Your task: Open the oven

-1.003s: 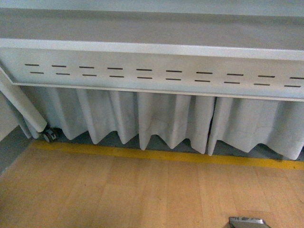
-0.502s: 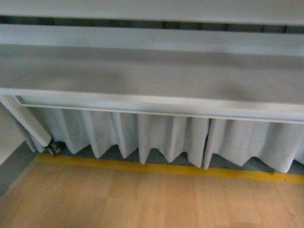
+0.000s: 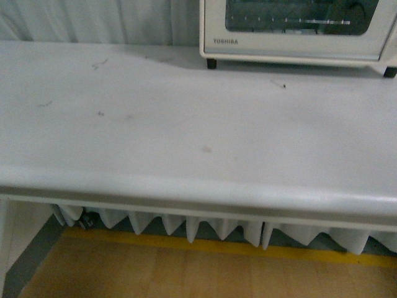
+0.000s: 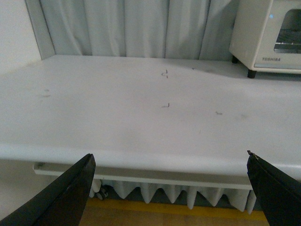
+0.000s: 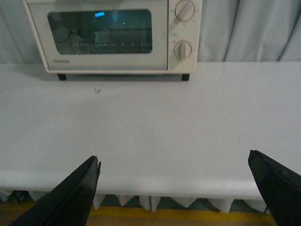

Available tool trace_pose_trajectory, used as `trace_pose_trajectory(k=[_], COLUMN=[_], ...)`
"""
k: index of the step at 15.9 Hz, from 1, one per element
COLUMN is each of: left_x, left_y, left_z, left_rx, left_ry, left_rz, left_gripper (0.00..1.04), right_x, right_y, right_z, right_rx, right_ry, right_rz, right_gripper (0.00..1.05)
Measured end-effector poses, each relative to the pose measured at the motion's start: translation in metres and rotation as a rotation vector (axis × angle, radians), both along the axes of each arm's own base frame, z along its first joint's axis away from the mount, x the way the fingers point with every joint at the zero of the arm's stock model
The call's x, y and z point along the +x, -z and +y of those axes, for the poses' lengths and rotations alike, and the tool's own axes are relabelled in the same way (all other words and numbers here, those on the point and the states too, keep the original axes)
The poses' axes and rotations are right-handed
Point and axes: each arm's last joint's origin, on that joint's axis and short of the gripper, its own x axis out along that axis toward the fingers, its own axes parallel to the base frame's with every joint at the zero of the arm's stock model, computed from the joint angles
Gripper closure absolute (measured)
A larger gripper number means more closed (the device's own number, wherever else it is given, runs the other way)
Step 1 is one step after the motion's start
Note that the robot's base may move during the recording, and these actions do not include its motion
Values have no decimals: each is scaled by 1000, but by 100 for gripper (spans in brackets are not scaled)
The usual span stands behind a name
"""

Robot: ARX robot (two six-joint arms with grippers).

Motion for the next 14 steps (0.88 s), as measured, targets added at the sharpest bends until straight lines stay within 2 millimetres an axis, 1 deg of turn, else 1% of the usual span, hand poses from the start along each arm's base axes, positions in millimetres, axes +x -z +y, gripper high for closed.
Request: trace_pose_trajectory(k=[14], left_x=[0], left_y=[0], left_z=[0], left_rx=[1], left_ry=[0], left_rz=[-4], left_gripper=[7], right_x=[0], right_y=[0], right_z=[0], right_rx=[1], right_ry=[0], right_rz=[-5], right_gripper=[6])
